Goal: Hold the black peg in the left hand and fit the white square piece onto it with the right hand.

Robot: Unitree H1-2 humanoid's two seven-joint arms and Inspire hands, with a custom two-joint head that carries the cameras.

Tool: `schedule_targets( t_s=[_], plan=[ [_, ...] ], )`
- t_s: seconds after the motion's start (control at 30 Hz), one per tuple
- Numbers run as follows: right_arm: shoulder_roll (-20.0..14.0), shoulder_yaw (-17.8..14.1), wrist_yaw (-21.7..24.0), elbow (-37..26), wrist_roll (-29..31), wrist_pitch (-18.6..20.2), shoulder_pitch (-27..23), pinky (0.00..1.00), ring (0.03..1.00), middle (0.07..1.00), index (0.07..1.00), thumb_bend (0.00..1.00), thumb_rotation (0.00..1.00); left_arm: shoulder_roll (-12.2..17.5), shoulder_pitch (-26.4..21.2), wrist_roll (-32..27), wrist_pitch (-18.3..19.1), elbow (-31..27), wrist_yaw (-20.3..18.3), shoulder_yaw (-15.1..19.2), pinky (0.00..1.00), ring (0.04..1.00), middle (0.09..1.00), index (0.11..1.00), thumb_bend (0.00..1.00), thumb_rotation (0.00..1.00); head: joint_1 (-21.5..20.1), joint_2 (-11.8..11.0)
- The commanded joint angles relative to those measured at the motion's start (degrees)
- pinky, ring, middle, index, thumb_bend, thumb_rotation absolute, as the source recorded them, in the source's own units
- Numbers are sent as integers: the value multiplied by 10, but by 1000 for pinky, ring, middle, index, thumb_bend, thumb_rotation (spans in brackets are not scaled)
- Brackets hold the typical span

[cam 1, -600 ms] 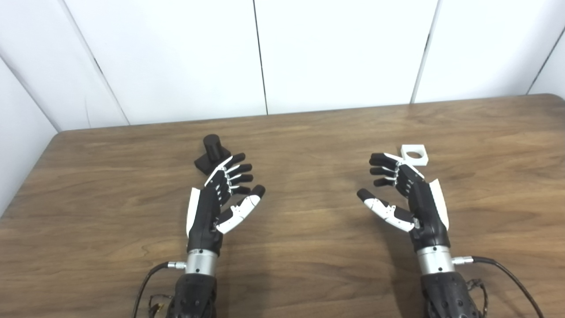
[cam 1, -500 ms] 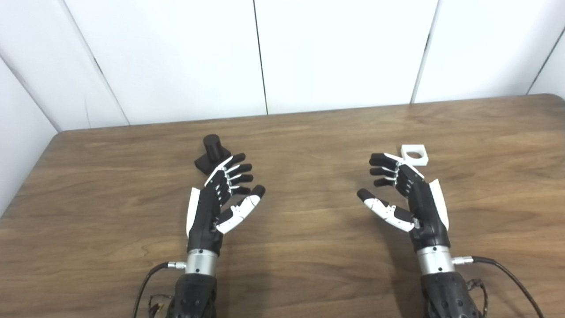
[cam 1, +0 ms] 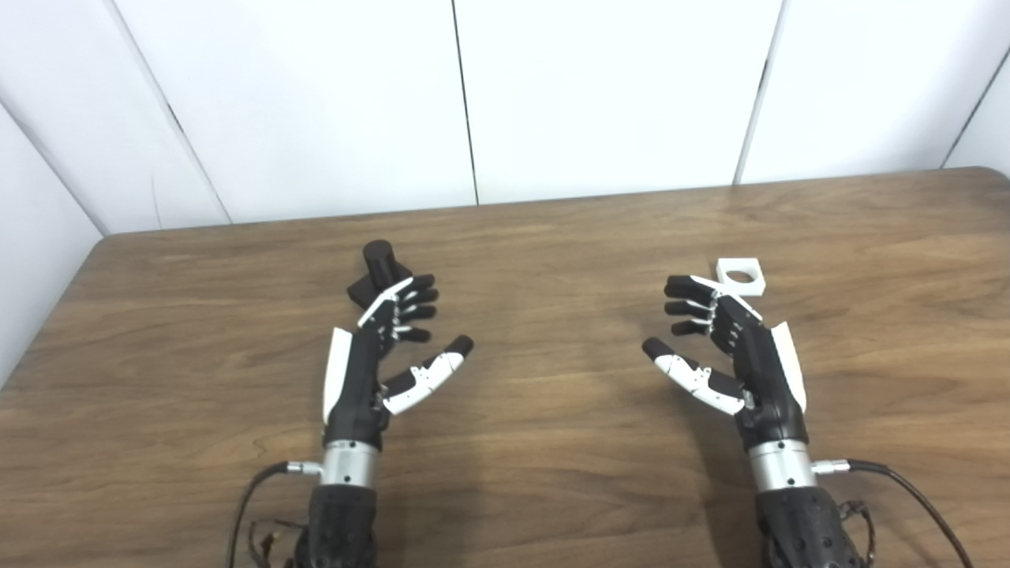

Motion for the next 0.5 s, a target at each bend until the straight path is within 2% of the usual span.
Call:
schedule_targets(
  t_s=[0.0, 0.1, 0.2, 0.33, 0.47],
  plan=[
    [-4, -2, 2, -9, 3, -19, -15, 591, 687, 729, 722, 617, 207, 18, -33, 28, -4, -25, 13, 6, 480, 619, 702, 690, 656, 120, 7, 0],
    [-8, -2, 2, -9, 3, -15, -17, 598, 693, 734, 722, 615, 207, 33, -45, 51, 1, -25, 15, 10, 473, 608, 680, 665, 658, 75, 17, -2],
    [-11, -3, 1, -9, 1, -12, -18, 591, 682, 729, 718, 617, 208, 48, -55, 81, 2, -22, 21, 12, 510, 621, 667, 645, 654, 49, 23, -3],
    [-12, -3, -1, -1, 1, -19, -21, 589, 677, 727, 716, 618, 210, 59, -65, 111, 10, -19, 30, 16, 557, 655, 675, 635, 647, 56, 25, -4],
    [-10, -4, -3, 1, 2, -21, -25, 577, 669, 719, 710, 621, 195, 75, -77, 185, 48, -17, 47, 14, 547, 665, 699, 639, 649, 140, 24, -5]
  ],
)
